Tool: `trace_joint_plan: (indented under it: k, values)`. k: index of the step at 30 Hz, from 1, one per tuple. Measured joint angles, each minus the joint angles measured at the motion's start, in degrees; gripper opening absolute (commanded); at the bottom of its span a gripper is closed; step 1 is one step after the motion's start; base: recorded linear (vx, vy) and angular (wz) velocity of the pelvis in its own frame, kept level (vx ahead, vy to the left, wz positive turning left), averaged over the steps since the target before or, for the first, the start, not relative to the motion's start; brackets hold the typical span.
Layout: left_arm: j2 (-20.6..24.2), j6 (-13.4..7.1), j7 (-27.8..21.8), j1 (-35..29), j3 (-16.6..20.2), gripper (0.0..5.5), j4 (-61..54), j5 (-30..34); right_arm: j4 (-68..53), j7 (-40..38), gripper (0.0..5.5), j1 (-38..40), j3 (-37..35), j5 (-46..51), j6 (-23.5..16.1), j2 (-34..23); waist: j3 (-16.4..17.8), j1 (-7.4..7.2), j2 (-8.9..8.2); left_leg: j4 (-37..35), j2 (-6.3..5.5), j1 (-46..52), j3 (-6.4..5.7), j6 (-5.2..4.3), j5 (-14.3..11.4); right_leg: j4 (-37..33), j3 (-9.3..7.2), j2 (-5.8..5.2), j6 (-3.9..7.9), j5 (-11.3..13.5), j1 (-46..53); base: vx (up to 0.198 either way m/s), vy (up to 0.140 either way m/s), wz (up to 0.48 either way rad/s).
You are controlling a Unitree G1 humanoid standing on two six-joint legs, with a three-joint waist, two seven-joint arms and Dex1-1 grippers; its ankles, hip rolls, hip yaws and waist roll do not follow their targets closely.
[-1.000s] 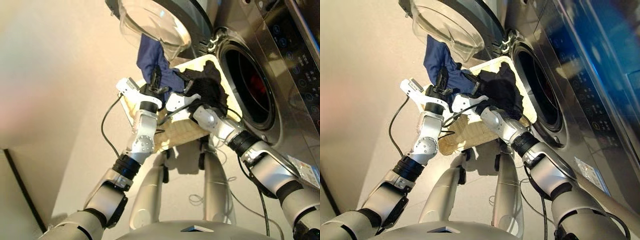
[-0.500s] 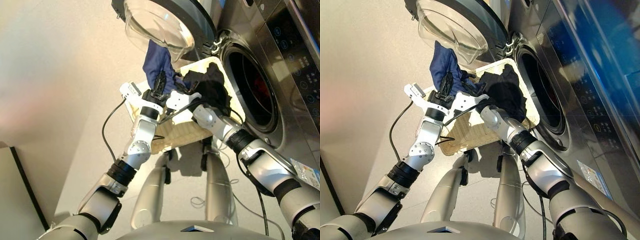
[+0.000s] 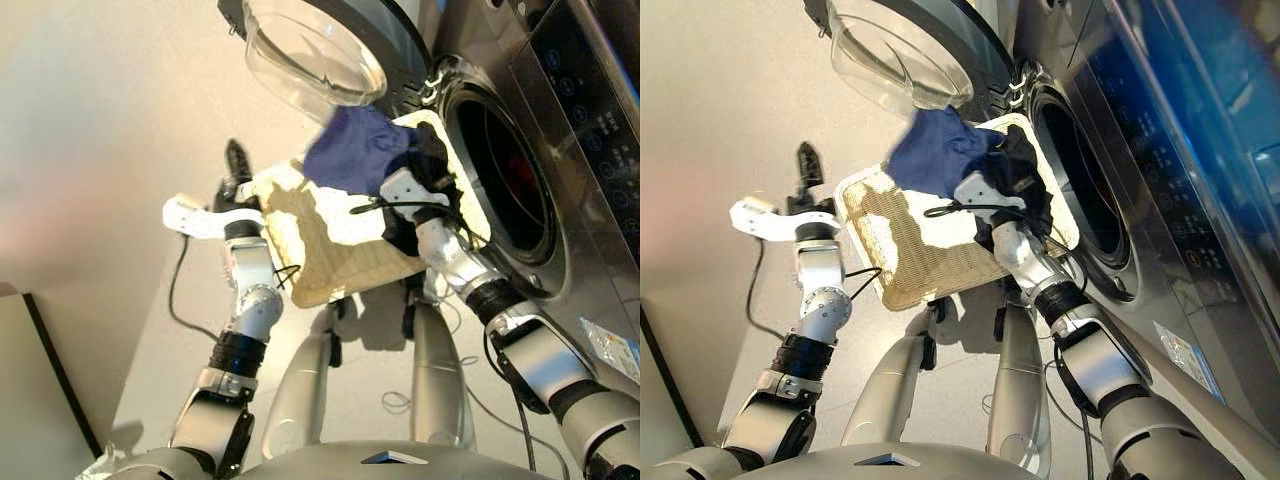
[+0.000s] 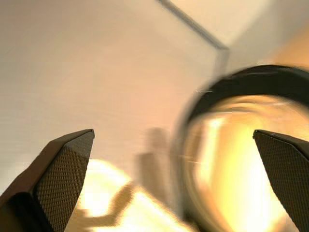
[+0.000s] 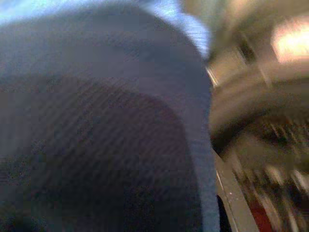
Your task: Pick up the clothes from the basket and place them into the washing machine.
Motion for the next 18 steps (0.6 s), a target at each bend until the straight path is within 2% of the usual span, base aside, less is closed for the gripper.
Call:
trace_joint_plan:
  k: [5, 7, 10, 13, 15, 18]
  values:
    - [-0.18, 0.6, 1.91, 1.66, -1.22, 5.5, 4.85, 4.44, 3.36, -8.37, 0.0, -1.56, -7.18, 2.79, 1.14, -0.21, 0.14, 0.23, 0.27, 1.9, -0.28, -3.33, -0.07, -0.08, -0.15, 0.86, -0.06, -0.43, -0.21, 0.14, -2.68, 0.0, 0.0, 0.0]
    - [-0.17, 0.69, 1.89, 1.11, -1.92, 5.5, 5.17, 4.97, 5.43, -12.2, 0.0, -5.05, -11.63, 5.1, 1.63, -0.16, 0.66, 0.4, 1.06, 3.13, -0.56, -5.41, -0.26, -0.08, -0.27, 1.52, -0.03, -0.72, 0.13, -0.07, -4.48, -0.007, 0.029, 0.069]
    - [-0.01, 0.8, 1.76, 0.72, -3.45, 5.5, 5.1, 5.14, 9.56, -16.66, 0.0, -11.82, -16.51, 9.73, 2.47, -1.8, 1.97, 1.44, 2.57, 6.01, -0.73, -8.78, -0.18, -0.1, -0.82, 2.97, 0.15, -0.98, 0.04, -0.01, -7.15, -0.008, 0.037, 0.069]
    - [0.85, 1.01, 1.64, 1.1, -3.6, 5.5, 5.01, 5.61, 13.54, -19.99, 0.0, -17.66, -18.44, 13.62, 3.29, -5.25, 3.48, 2.09, 2.93, 9.62, -0.85, -12.45, -0.16, -0.37, -1.82, 5.27, 0.34, -1.25, -0.18, -0.4, -10.23, -0.003, 0.019, 0.041]
    - [1.33, 1.47, 1.01, 1.11, -4.06, 5.5, 4.98, 6.0, 17.81, -21.35, 0.0, -21.97, -18.9, 15.61, 4.14, -10.04, 3.81, 2.85, 2.86, 12.59, -1.16, -15.79, 0.1, -0.36, -2.68, 7.11, 0.95, -1.56, -0.27, -0.7, -13.37, 0.045, 0.049, 0.137]
    - [2.51, 1.83, 0.99, 1.29, -5.12, 5.5, 5.19, 5.95, 22.62, -24.01, 0.0, -29.14, -18.5, 19.0, 5.45, -16.07, 5.24, 3.02, 3.11, 16.67, -1.44, -20.15, 0.31, -0.16, -3.71, 9.2, 1.55, -1.86, -0.26, -0.68, -16.93, -0.025, 0.015, 0.03]
